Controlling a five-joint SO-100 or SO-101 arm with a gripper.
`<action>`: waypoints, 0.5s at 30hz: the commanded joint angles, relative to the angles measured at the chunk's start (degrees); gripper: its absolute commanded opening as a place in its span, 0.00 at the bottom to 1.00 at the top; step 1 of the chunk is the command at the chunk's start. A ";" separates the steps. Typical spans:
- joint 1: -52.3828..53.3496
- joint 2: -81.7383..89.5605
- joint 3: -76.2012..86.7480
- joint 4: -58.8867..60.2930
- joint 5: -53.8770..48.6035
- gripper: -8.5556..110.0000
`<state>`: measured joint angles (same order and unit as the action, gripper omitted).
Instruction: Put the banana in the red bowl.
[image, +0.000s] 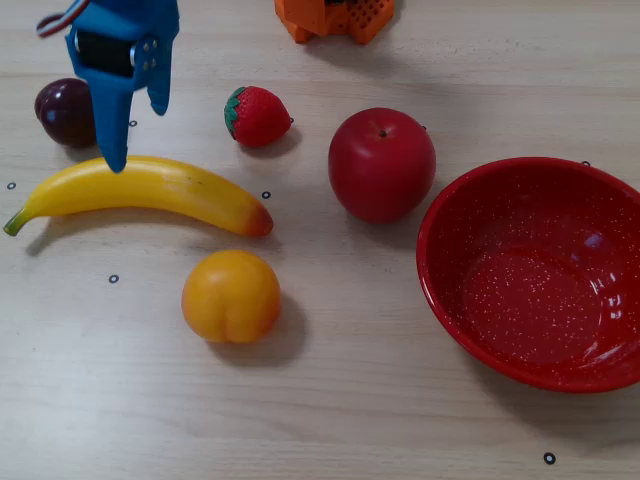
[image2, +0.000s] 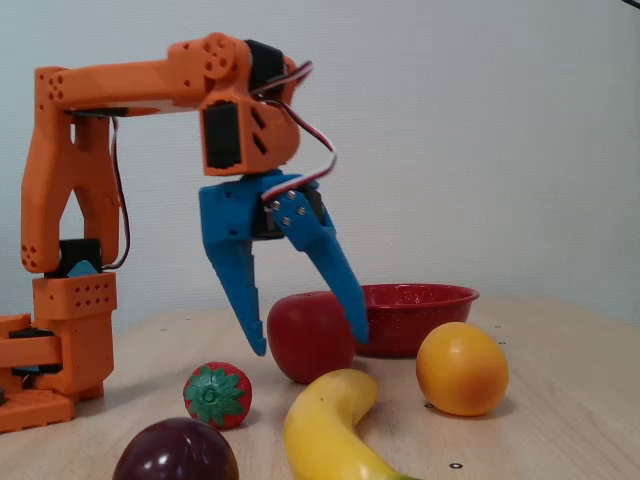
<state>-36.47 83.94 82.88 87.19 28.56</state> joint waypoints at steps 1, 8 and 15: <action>-1.67 0.53 -6.42 2.29 3.08 0.44; -1.14 -8.44 -13.71 5.80 8.09 0.44; -0.62 -13.10 -18.28 10.02 11.16 0.44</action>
<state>-37.35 69.17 69.43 96.33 38.58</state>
